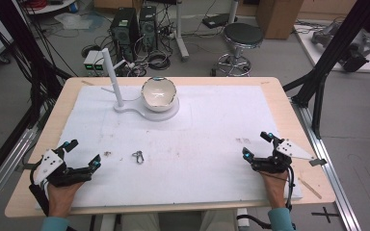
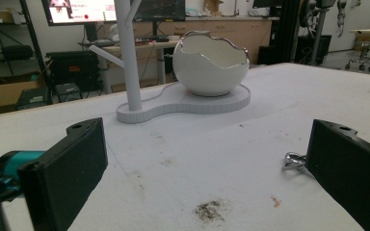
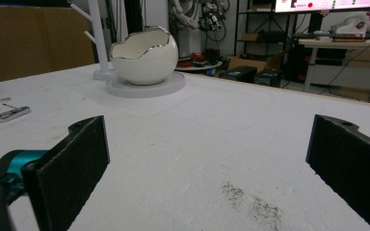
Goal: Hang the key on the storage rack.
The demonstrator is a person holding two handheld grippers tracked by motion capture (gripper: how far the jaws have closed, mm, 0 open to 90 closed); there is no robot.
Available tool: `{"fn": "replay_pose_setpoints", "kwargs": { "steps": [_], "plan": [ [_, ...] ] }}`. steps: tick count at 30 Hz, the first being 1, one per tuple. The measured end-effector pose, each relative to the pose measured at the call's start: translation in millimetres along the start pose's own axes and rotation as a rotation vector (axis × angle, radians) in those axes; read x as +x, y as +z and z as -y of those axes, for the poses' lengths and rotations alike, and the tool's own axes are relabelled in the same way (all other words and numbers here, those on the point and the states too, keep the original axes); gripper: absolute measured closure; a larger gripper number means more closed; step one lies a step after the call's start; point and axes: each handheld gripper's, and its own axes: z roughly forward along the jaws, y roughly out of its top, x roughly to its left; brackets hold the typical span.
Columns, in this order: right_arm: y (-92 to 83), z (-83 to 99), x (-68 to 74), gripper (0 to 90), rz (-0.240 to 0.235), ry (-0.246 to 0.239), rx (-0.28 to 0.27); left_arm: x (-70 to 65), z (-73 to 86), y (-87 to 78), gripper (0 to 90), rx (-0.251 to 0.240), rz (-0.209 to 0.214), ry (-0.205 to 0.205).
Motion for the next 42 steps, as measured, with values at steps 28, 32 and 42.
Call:
{"fn": "replay_pose_setpoints", "kwargs": {
  "steps": [28, 32, 42],
  "plan": [
    [0.0, 0.1, -0.3, 0.6, -0.001, 0.002, 0.001, 20.8, -40.0, 3.1, 1.7, -0.016, 0.112, -0.01],
    [0.2, 0.1, -0.4, 0.6, -0.001, 0.001, 0.0, 24.0, -61.2, 15.5, 1.7, 0.06, 0.216, 0.059],
    [0.2, 0.1, -0.4, 0.6, -0.002, 0.0, 0.0, 16.6, -99.5, 60.1, 1.7, 0.234, 0.464, 0.148]
  ]
}}
